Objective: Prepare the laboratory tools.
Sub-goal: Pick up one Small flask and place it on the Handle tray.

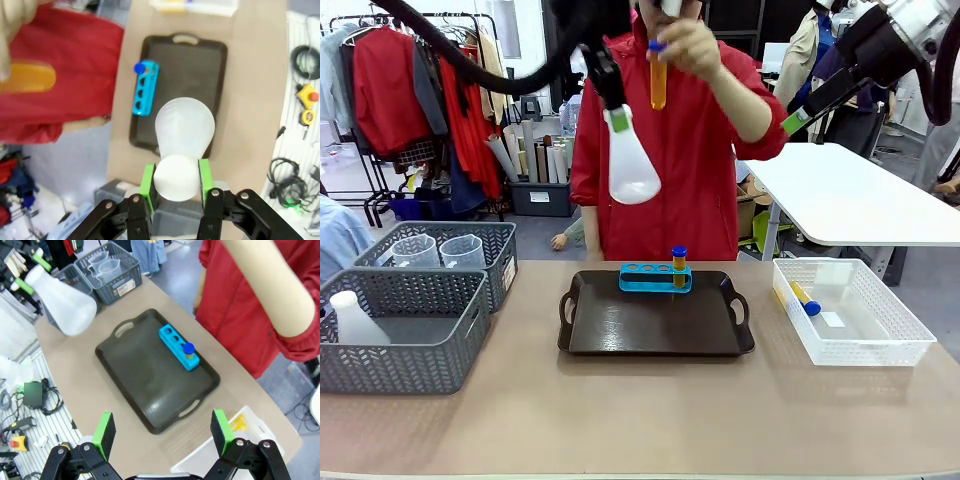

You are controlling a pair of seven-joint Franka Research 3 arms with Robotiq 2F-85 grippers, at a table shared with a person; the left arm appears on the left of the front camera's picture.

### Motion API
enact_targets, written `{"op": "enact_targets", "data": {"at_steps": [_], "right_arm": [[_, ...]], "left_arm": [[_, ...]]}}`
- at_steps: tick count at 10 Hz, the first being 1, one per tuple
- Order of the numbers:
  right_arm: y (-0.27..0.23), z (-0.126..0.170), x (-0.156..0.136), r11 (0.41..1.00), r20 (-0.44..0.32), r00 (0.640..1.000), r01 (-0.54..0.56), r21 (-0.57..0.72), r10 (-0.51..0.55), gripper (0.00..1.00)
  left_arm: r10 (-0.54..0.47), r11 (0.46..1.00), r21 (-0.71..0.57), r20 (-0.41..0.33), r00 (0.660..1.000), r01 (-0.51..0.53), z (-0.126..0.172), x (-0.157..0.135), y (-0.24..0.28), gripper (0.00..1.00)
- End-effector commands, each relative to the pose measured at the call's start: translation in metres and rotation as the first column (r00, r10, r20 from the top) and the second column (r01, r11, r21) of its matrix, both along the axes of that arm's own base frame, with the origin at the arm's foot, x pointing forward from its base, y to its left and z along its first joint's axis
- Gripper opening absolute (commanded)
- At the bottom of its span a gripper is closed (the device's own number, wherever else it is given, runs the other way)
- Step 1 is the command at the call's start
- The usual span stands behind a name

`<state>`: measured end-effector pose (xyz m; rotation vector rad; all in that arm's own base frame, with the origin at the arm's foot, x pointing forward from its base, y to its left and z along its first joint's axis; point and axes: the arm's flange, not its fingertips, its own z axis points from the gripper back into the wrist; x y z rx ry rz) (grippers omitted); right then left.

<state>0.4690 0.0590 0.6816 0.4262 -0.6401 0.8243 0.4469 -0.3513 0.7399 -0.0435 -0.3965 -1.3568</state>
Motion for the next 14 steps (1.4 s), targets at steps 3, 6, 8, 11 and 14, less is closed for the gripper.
{"op": "enact_targets", "data": {"at_steps": [3,6,8,11,14], "right_arm": [[0.0,0.0,-0.001,1.0,0.0,1.0,0.0,0.011,0.0,1.0],[0.0,0.0,-0.001,1.0,0.0,1.0,0.0,0.011,0.0,1.0],[0.0,0.0,-0.001,1.0,0.0,1.0,0.0,0.011,0.0,1.0],[0.0,0.0,-0.001,1.0,0.0,1.0,0.0,0.011,0.0,1.0],[0.0,0.0,-0.001,1.0,0.0,1.0,0.0,0.011,0.0,1.0]], "left_arm": [[-0.098,0.995,0.013,-0.063,0.993,0.099,-0.012,0.007,-0.029,0.0],[-0.089,0.996,0.017,-0.073,0.993,0.091,-0.012,0.003,-0.016,0.0],[-0.061,0.998,0.017,-0.077,0.995,0.062,-0.016,0.003,0.002,0.0],[-0.033,0.999,0.03,-0.063,0.997,0.035,-0.014,0.008,-0.003,0.0],[-0.033,0.999,0.03,-0.063,0.997,0.035,-0.014,0.008,-0.003,0.0]]}}
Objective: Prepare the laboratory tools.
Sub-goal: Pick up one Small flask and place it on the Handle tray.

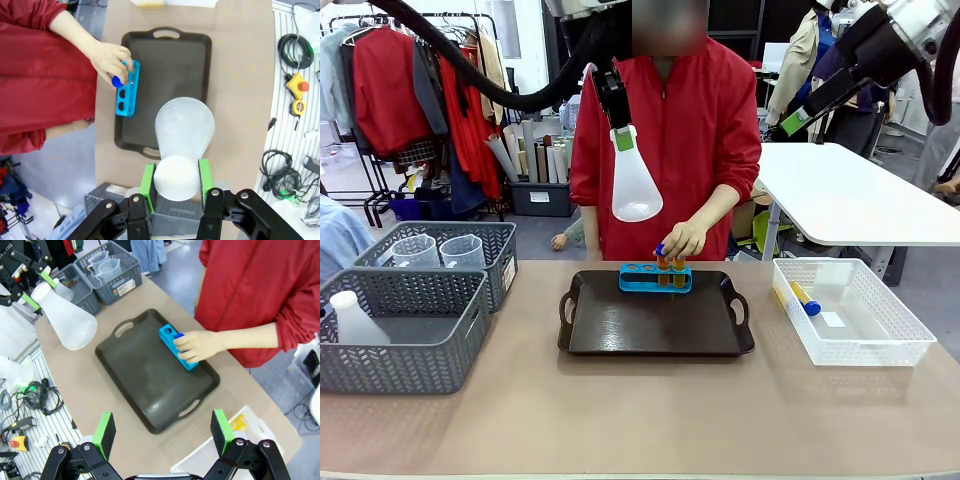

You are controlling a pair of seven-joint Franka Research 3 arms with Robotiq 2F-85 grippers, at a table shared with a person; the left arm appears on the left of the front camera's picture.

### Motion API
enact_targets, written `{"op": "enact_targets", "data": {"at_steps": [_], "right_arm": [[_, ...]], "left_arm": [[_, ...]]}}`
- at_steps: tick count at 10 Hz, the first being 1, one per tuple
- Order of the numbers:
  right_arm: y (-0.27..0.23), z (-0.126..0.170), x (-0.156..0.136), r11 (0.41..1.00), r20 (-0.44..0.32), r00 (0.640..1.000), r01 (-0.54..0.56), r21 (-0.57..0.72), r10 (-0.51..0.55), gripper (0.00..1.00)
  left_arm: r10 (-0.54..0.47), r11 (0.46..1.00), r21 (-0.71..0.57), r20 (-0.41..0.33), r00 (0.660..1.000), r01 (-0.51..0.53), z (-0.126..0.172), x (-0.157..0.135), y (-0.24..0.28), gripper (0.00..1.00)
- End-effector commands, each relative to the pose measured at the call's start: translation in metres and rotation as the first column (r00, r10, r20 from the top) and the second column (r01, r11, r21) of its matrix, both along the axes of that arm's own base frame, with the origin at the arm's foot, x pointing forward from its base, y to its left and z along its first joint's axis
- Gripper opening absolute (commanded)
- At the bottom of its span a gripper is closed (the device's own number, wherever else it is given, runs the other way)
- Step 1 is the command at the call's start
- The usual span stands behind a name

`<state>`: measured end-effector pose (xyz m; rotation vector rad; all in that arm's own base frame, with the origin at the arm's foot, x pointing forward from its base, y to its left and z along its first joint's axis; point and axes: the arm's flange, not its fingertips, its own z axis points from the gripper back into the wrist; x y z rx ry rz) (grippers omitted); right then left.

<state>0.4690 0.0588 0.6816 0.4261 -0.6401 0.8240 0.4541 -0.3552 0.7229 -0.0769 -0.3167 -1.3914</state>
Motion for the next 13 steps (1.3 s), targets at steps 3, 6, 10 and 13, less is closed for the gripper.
{"op": "enact_targets", "data": {"at_steps": [3,6,10,13], "right_arm": [[0.0,0.0,-0.001,1.0,0.0,1.0,0.0,0.011,0.0,1.0],[0.0,0.0,-0.001,1.0,0.0,1.0,0.0,0.011,0.0,1.0],[0.0,0.0,-0.001,1.0,0.0,1.0,0.0,0.011,0.0,1.0],[0.0,0.0,-0.001,1.0,0.0,1.0,0.0,0.011,0.0,1.0]], "left_arm": [[0.001,1.0,0.003,0.01,1.0,-0.001,0.003,0.0,0.001,0.0],[-0.104,0.992,0.064,-0.034,0.994,0.106,-0.015,0.016,-0.028,0.0],[-0.198,0.968,0.151,-0.02,0.98,0.198,-0.051,0.065,-0.094,0.0],[-0.182,0.964,0.197,0.008,0.983,0.177,-0.095,0.097,-0.129,0.0]]}}
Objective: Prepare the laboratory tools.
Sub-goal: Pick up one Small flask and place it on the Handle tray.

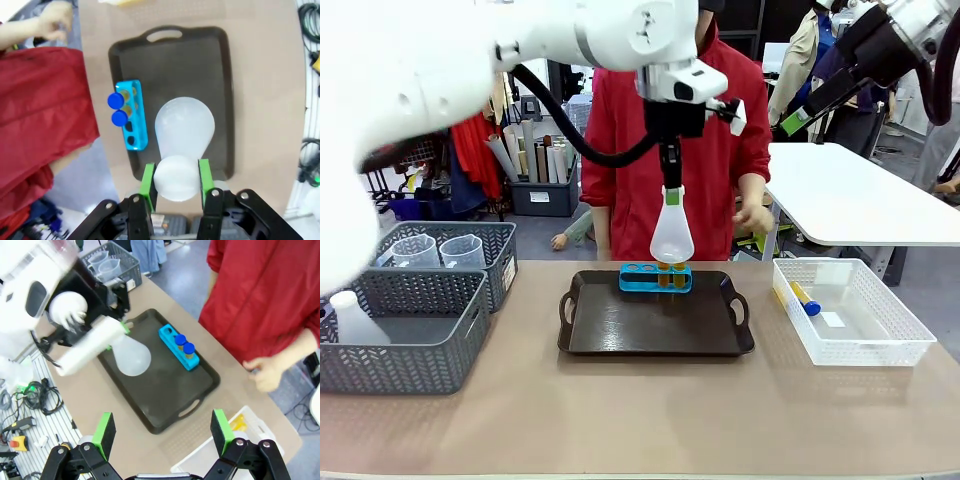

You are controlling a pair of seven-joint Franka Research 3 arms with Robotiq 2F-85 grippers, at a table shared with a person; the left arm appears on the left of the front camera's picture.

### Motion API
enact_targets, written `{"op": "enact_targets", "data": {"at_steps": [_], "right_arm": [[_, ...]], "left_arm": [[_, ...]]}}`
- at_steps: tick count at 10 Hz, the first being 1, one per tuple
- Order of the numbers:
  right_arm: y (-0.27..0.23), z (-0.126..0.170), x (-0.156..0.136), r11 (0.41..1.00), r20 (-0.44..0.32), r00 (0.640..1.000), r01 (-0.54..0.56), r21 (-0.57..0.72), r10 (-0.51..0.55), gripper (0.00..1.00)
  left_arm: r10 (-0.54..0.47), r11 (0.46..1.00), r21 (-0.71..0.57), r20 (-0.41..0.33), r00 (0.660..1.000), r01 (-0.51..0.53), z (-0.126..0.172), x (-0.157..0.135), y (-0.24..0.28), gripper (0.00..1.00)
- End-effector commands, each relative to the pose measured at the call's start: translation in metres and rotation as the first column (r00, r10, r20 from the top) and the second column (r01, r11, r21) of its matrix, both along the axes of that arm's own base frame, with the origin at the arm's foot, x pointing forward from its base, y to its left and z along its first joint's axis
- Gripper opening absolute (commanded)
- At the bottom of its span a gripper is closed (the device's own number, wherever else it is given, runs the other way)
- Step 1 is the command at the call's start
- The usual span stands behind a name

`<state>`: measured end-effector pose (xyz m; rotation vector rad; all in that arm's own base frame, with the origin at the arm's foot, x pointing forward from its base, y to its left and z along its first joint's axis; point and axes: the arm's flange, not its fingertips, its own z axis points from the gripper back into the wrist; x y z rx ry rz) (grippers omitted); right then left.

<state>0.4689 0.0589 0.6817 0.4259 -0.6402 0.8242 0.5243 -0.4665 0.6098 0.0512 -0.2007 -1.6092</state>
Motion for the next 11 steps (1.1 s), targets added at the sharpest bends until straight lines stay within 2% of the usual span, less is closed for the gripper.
{"op": "enact_targets", "data": {"at_steps": [1,5,6,7,8,9,10,11], "right_arm": [[0.0,0.0,-0.001,1.0,0.0,1.0,0.0,0.011,0.0,1.0],[0.0,0.0,-0.001,1.0,0.0,1.0,0.0,0.011,0.0,1.0],[0.0,0.0,-0.001,1.0,0.0,1.0,0.0,0.011,0.0,1.0],[0.0,0.0,-0.001,1.0,0.0,1.0,0.0,0.011,0.0,1.0],[0.0,0.0,-0.001,1.0,0.0,1.0,0.0,0.011,0.0,1.0],[0.0,0.0,-0.001,1.0,0.0,1.0,0.0,0.011,0.0,1.0],[0.0,0.0,-0.001,1.0,0.0,1.0,0.0,0.011,0.0,1.0],[0.0,0.0,-0.001,1.0,0.0,1.0,0.0,0.011,0.0,1.0]], "left_arm": [[0.026,0.999,0.02,0.007,1.0,-0.026,0.002,0.034,-0.026,0.0],[0.044,0.999,-0.008,-0.077,0.996,-0.044,-0.062,0.034,-0.038,0.0],[0.05,0.999,-0.012,-0.06,0.997,-0.051,-0.073,0.033,-0.041,0.0],[0.05,0.999,-0.009,-0.045,0.998,-0.05,-0.082,0.033,-0.045,0.0],[0.046,0.999,-0.01,-0.071,0.996,-0.046,-0.09,0.035,-0.047,0.0],[0.021,0.999,-0.032,-0.115,0.993,-0.025,-0.084,0.03,-0.046,0.0],[0.036,0.999,0.002,-0.068,0.997,-0.036,-0.095,0.03,-0.043,0.0],[0.036,0.999,0.002,-0.068,0.997,-0.036,-0.095,0.03,-0.043,0.0]]}}
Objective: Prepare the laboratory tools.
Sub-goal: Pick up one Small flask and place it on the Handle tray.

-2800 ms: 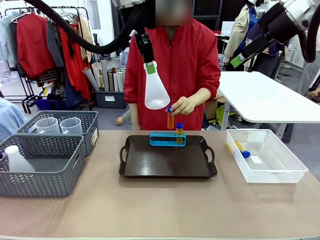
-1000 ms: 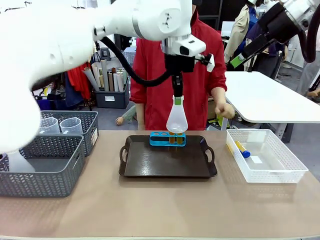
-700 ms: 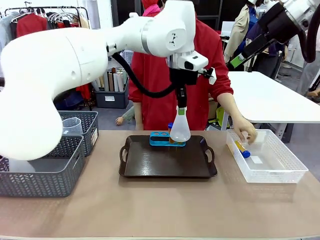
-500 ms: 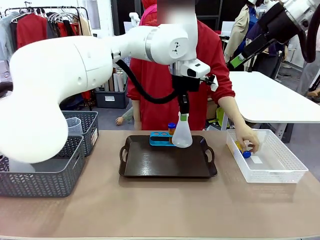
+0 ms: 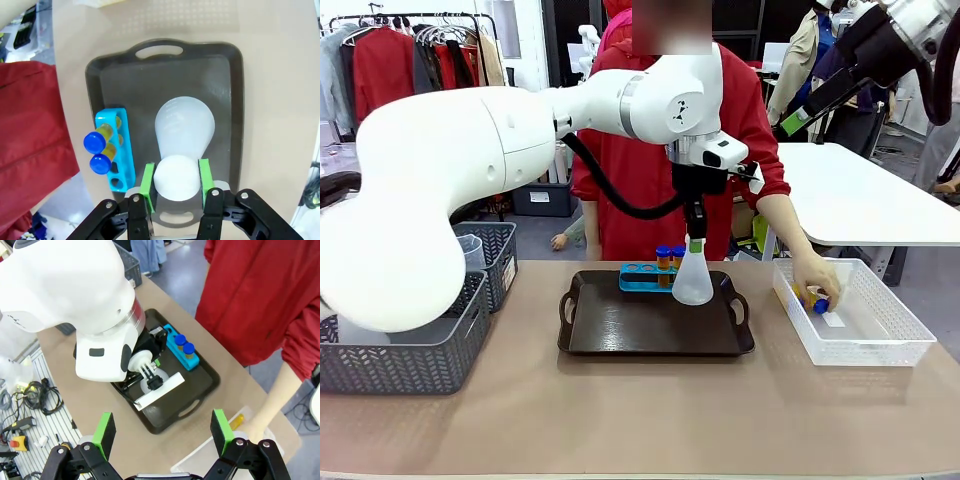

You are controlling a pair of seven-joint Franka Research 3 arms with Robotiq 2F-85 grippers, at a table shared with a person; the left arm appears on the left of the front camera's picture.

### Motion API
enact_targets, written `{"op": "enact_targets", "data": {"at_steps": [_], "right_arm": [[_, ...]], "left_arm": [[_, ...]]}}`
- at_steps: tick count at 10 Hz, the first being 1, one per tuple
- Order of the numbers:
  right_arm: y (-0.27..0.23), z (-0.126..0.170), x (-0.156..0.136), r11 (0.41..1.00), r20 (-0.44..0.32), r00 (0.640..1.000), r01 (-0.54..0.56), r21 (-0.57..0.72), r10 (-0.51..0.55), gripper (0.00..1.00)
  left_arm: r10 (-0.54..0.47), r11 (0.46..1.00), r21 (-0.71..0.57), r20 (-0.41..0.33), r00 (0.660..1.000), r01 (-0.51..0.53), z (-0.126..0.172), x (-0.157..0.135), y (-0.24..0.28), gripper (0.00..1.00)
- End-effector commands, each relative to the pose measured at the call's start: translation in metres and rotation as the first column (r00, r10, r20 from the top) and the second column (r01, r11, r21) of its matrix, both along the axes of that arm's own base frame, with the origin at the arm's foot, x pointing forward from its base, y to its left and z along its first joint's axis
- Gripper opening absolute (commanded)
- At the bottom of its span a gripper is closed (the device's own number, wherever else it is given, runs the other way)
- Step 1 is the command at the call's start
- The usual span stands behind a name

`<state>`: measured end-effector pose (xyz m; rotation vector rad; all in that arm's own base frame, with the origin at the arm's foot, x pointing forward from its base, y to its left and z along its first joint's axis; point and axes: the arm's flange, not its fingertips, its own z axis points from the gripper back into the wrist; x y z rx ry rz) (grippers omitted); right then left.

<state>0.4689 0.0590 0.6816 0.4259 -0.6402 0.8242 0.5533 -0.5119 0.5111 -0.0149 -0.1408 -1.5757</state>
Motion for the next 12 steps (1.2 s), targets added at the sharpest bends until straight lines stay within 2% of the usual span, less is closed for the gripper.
{"op": "enact_targets", "data": {"at_steps": [1,2,3,5,12], "right_arm": [[0.0,0.0,-0.001,1.0,0.0,1.0,0.0,0.011,0.0,1.0],[0.0,0.0,-0.001,1.0,0.0,1.0,0.0,0.011,0.0,1.0],[0.0,0.0,-0.001,1.0,0.0,1.0,0.0,0.011,0.0,1.0],[0.0,0.0,-0.001,1.0,0.0,1.0,0.0,0.011,0.0,1.0],[0.0,0.0,-0.001,1.0,0.0,1.0,0.0,0.011,0.0,1.0]], "left_arm": [[-0.001,1.0,-0.001,-0.001,1.0,0.001,0.0,0.0,0.0,0.0],[-0.02,0.999,0.04,0.021,1.0,0.019,-0.002,-0.002,0.007,0.0],[-0.025,0.999,0.035,0.01,1.0,0.025,-0.013,0.001,0.006,0.0],[-0.015,0.999,0.031,0.037,0.999,0.014,-0.028,0.005,0.002,0.0],[0.021,1.0,0.009,-0.011,1.0,-0.021,-0.07,0.015,0.004,0.0]]}}
